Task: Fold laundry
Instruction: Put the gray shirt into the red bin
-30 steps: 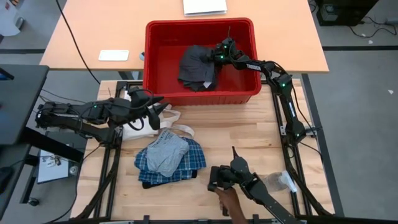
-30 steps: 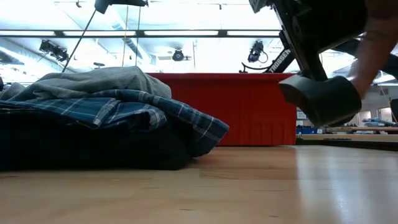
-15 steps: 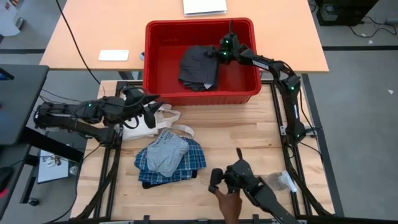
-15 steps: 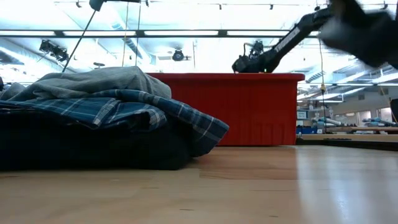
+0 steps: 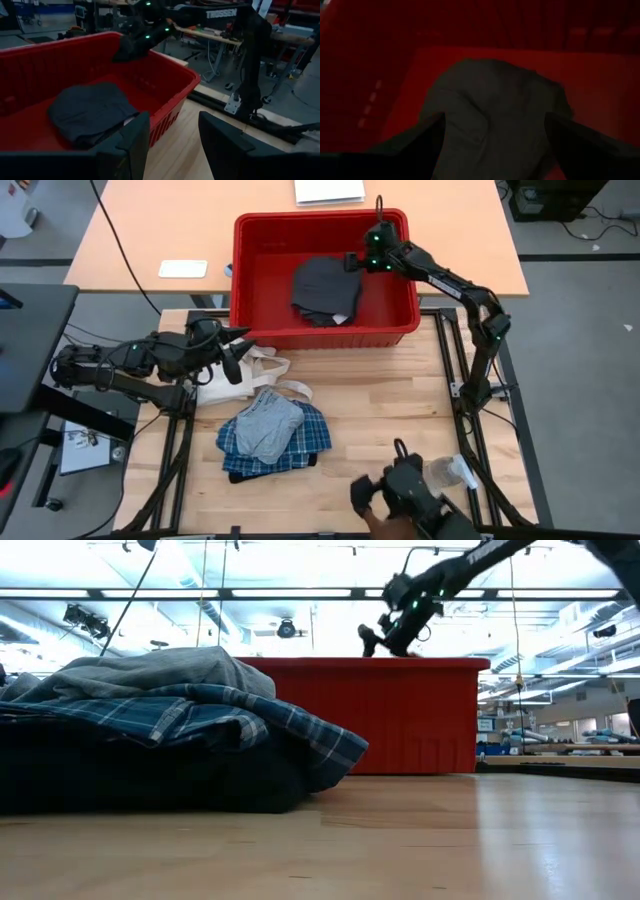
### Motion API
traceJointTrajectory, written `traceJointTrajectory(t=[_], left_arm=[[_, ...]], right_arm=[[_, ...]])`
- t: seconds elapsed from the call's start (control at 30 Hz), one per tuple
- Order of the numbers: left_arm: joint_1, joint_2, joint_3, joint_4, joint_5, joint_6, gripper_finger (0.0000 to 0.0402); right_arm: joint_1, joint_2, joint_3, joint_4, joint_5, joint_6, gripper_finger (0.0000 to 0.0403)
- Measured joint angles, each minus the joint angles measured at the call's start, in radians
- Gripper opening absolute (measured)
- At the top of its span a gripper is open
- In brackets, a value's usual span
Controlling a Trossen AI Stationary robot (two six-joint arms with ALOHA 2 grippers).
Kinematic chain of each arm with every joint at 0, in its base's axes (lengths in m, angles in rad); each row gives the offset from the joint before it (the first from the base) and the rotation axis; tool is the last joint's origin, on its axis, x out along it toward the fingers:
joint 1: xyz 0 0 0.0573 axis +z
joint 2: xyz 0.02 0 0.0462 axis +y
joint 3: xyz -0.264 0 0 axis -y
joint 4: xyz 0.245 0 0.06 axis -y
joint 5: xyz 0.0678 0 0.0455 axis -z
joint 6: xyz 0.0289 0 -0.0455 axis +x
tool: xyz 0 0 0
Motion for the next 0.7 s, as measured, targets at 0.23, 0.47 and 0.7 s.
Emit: traceJointTrajectory(t=[0.23,0.47,0.7], left_arm=[[-0.003,-0.033,0.000,-0.049,0.165,-0.016,0.0173],[-0.056,-0.031,0.000,-0.305,0.443,-0.165,0.0173],[-0.184,0.016,0.000,-0.450,0.476,-0.263,0.0173]], right_arm=[[0.122,-0.137,0.001,-0.070,-0.134,0.010,0.0345],[0.284,-0.178,0.001,-0.097,-0.421,0.214,0.0345],[0.476,-0.176,-0.007,-0.123,-0.421,0.373,0.0345]])
